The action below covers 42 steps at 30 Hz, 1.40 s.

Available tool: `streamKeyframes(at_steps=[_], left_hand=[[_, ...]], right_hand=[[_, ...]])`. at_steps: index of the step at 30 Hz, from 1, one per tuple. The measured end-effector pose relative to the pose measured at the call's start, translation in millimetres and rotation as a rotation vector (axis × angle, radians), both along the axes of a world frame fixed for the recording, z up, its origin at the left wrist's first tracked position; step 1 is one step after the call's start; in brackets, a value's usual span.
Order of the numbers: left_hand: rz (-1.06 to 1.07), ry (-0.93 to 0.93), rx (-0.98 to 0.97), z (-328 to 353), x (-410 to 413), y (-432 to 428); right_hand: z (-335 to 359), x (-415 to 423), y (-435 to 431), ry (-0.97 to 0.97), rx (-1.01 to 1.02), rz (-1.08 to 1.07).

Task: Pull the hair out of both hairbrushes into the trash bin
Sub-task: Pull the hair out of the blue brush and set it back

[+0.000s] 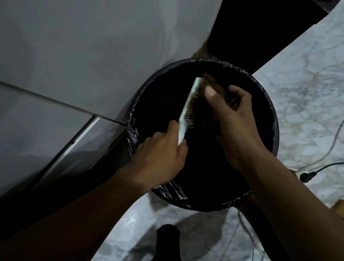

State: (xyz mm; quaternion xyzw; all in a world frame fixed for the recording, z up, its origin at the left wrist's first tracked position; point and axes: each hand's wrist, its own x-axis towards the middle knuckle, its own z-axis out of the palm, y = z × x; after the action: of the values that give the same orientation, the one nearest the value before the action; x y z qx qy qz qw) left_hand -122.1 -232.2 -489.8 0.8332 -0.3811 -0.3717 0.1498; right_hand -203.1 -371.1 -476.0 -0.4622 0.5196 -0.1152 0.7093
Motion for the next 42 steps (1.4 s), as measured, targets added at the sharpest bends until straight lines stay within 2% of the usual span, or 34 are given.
streamKeyframes(at_steps=[3,7,12,16,21,29,34,42], left_hand=[[-0.085,-0.052,-0.001,1.4,-5.2,1.1],[-0.077,-0.039,-0.001,-0.7,-4.4,1.5],[-0.052,-0.009,0.002,-0.2,-2.4,-0.5],[0.054,0.083,-0.01,-2.1,5.1,-3.1],[0.038,0.055,0.011,-1.9,7.4,0.1],[-0.011,0.0,0.028,-1.3,7.1,0.0],[-0.017,-0.005,-0.002,-6.4,7.1,1.9],[-0.007,0.02,-0.02,-6.2,9.8,0.8]], right_hand=[[-6.1,-1.9,3.3,0.001,-0.215,0.096],[-13.5,-0.7,-0.4,0.099,-0.387,0.055],[-14.5,-0.8,-3.1,0.106,-0.377,-0.014],[-12.0,1.9,1.7,0.07,-0.224,-0.075],[-5.9,4.0,1.0,0.042,-0.073,-0.058],[-11.5,-0.5,1.2,-0.035,-0.293,0.306],[-16.7,-2.5,-0.9,0.047,-0.377,0.221],[-14.0,1.6,0.5,0.08,-0.344,0.106]])
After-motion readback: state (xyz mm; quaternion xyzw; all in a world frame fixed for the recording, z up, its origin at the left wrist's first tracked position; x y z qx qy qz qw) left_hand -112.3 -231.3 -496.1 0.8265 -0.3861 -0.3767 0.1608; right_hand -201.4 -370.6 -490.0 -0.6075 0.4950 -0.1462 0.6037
